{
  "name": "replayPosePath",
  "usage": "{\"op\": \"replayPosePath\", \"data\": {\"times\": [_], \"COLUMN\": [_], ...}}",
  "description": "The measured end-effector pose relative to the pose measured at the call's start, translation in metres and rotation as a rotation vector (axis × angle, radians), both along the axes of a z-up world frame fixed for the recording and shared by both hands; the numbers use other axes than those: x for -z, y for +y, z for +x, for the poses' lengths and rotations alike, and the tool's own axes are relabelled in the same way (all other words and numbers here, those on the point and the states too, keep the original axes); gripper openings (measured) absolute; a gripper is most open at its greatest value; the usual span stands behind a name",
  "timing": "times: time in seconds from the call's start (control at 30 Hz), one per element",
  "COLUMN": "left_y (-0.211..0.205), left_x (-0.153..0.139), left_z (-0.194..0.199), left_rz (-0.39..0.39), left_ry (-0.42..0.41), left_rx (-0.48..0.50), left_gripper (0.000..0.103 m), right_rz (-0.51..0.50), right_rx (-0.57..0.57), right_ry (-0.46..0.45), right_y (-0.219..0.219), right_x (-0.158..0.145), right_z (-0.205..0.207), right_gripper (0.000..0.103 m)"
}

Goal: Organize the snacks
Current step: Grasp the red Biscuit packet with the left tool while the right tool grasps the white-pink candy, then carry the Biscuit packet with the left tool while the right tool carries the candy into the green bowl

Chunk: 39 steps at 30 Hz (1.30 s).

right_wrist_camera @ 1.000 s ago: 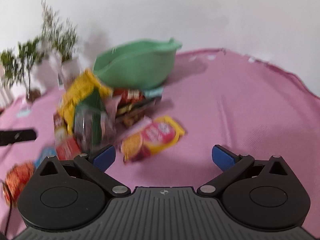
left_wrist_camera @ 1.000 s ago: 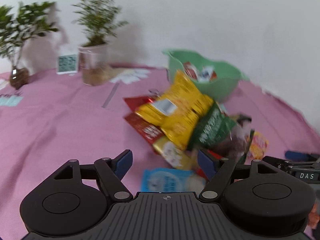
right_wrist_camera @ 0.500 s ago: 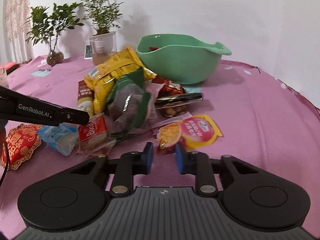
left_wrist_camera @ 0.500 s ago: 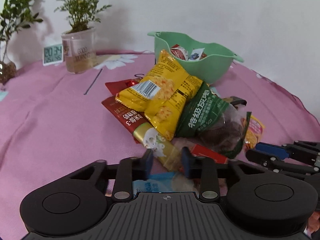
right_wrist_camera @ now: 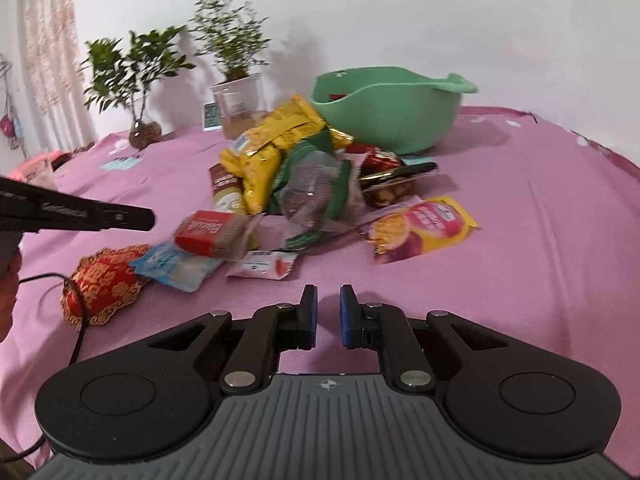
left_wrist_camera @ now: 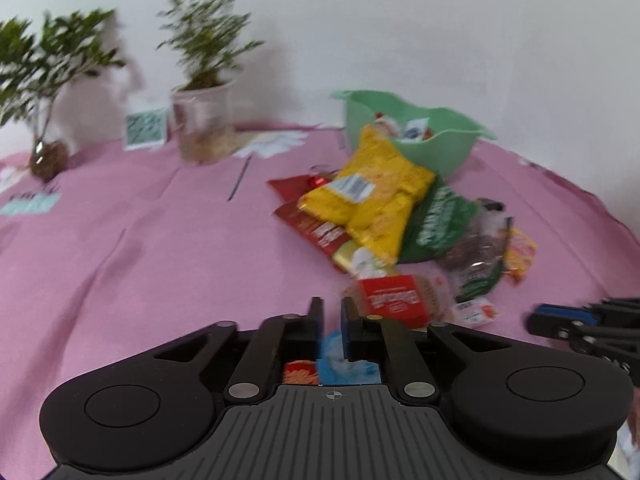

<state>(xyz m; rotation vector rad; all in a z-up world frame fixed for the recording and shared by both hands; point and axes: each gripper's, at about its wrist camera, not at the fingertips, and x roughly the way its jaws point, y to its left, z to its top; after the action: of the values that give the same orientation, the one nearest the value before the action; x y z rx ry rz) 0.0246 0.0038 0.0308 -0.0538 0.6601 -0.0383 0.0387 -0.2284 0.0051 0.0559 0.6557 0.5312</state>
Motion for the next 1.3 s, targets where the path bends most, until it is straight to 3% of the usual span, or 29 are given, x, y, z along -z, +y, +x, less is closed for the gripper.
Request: {"op": "replayPosePath", "data": {"times": [0.03,0.07,0.1,0.3,0.4,0.5,0.7,0.9,1.03,1.1,1.2,1.27,1.3], "left_y": [-0.002,-0.003,-0.004,-0.025,-0.033,-0.028,-0.01,-0.017,-0.022,-0.016,-0.009,-0.012,-0.016], "left_x": [-0.002,-0.003,-0.003,0.005,0.016,0.019,0.019,0.013,0.018,0.017,0.019,0.022,0.023], "left_z": [0.0,0.001,0.003,0.042,0.063,0.062,0.021,0.012,0.012,0.009,0.013,0.019,0.021], "left_rz": [-0.004,-0.01,-0.012,0.071,0.144,0.093,-0.02,0.053,0.14,0.115,0.052,0.029,0.041], "left_ry": [-0.005,-0.007,-0.018,0.029,0.081,0.099,0.13,0.129,0.147,0.152,0.174,0.191,0.191], "left_rx": [0.034,0.063,0.082,0.268,0.292,0.275,0.328,0.376,0.398,0.4,0.363,0.339,0.334], "left_gripper": [0.1,0.103,0.103,0.103,0.103,0.103,0.103,0.103,0.103,0.103,0.103,0.103,0.103], "right_rz": [0.014,0.027,0.031,-0.075,-0.106,-0.087,-0.051,-0.155,-0.182,-0.161,-0.139,-0.145,-0.144], "right_rx": [0.0,-0.002,-0.005,-0.13,-0.158,-0.167,-0.326,-0.371,-0.414,-0.418,-0.386,-0.348,-0.336], "right_ry": [0.005,0.001,-0.013,-0.061,-0.059,-0.027,0.014,-0.091,-0.085,-0.08,-0.076,-0.07,-0.06], "right_y": [-0.001,-0.001,0.0,0.031,0.044,0.052,0.054,0.056,0.062,0.057,0.048,0.044,0.043], "right_x": [-0.001,-0.002,-0.004,-0.007,-0.003,-0.001,-0.005,-0.013,-0.003,-0.002,-0.002,-0.003,-0.003], "right_z": [0.001,0.001,0.0,0.001,0.012,0.023,0.002,-0.001,0.009,0.01,0.015,0.019,0.021], "right_gripper": [0.042,0.067,0.073,0.074,0.075,0.076,0.074,0.073,0.07,0.069,0.046,0.026,0.026]}}
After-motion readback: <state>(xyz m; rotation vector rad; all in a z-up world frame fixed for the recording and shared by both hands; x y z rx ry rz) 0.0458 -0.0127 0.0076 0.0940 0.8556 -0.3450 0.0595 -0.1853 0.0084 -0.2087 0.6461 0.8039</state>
